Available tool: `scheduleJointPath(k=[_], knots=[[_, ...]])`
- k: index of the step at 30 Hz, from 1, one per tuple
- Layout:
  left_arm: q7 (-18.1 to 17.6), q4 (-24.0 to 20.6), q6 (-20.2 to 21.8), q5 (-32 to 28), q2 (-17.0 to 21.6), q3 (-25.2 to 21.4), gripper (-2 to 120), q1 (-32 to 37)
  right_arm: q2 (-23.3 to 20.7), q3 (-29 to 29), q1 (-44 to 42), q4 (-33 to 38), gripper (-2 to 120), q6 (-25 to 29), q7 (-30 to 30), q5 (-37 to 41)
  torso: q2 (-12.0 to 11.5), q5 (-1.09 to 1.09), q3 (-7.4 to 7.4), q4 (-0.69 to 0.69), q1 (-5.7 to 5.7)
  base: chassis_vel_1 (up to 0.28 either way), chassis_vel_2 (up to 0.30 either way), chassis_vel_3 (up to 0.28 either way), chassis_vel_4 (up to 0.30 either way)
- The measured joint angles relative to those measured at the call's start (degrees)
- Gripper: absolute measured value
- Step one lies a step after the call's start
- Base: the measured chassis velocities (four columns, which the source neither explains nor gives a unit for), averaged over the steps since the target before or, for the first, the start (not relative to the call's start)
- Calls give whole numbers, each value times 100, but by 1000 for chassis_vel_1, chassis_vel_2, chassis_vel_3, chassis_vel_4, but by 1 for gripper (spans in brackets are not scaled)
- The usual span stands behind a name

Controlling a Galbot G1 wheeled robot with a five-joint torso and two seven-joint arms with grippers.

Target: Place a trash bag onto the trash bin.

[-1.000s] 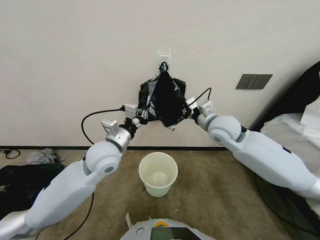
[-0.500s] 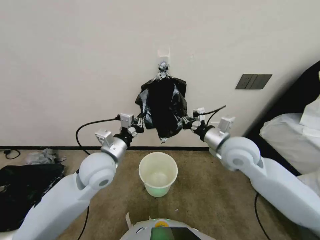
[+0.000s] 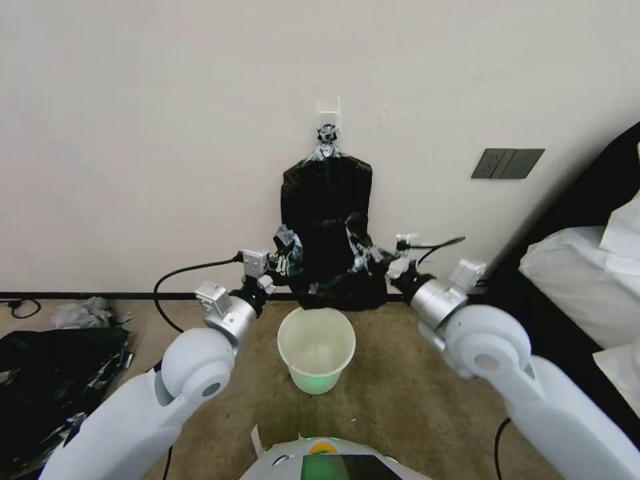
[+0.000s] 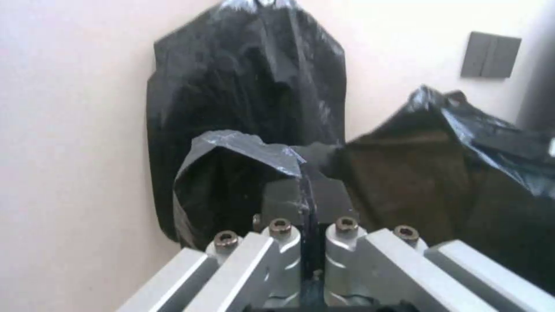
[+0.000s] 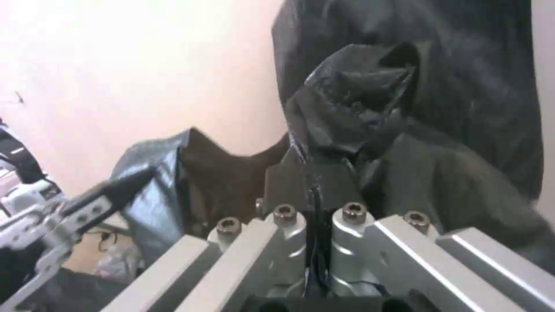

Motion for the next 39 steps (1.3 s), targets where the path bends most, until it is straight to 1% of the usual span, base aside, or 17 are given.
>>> scheduleJointPath(k=[5,8,9,10,12,13,16,17,18,20,23,25,29,31,36,39], knots=[[10,-2,-6,69,-4,-21,0,162,198,-9,-356,75,0,38,-38,-149,0,0,0,0,0,0,0,0,0],[13,-56,-25,115,46,-185,0,321,358,-143,-463,43,0,117,-82,-299,0,0,0,1,0,0,0,0,0],[13,-105,-34,113,72,-308,0,382,404,-203,-408,37,0,147,-86,-301,0,1,0,0,0,0,0,0,0],[13,-105,-34,113,72,-308,0,382,404,-203,-408,37,0,147,-86,-301,0,1,0,0,0,0,0,0,0],[14,-241,-45,47,134,-620,0,506,420,-262,-215,64,0,183,-89,-164,0,0,0,2,0,0,0,0,0],[14,-241,-45,47,134,-620,0,506,420,-262,-215,64,0,183,-89,-164,0,0,0,2,0,0,0,0,0],[19,-463,-66,-118,264,-1138,0,708,344,-254,150,200,0,240,-85,165,0,-1,0,2,0,0,0,0,0],[19,-463,-66,-118,264,-1138,0,708,344,-254,150,200,0,240,-85,165,0,-1,0,2,0,0,0,0,0],[19,-501,-74,-190,317,-1321,0,783,301,-229,243,271,0,242,-66,297,0,0,0,3,0,0,0,0,0],[19,-514,-81,-308,387,-1534,0,880,264,-206,296,403,0,232,-11,476,0,0,0,2,0,0,0,0,0],[27,-515,-93,-355,419,-1631,0,971,263,-202,230,481,0,210,30,554,0,0,0,1,0,0,0,0,0],[42,-515,-111,-345,413,-1639,0,1024,276,-202,159,488,0,193,37,558,0,0,0,1,0,0,0,0,0],[83,-515,-162,-165,278,-1513,0,1112,379,-206,-138,496,0,170,34,458,0,0,0,1,0,0,0,0,0],[109,-508,-186,-24,165,-1335,0,1106,513,-234,-398,368,0,175,10,305,0,0,0,1,0,0,0,0,0],[113,-443,-193,60,90,-1212,0,1091,700,-291,-611,208,0,176,6,212,0,1,0,0,0,0,0,0,0],[114,-378,-194,111,11,-1171,0,1100,1010,-396,-798,7,0,185,65,160,0,1,0,1,0,0,0,0,0]])
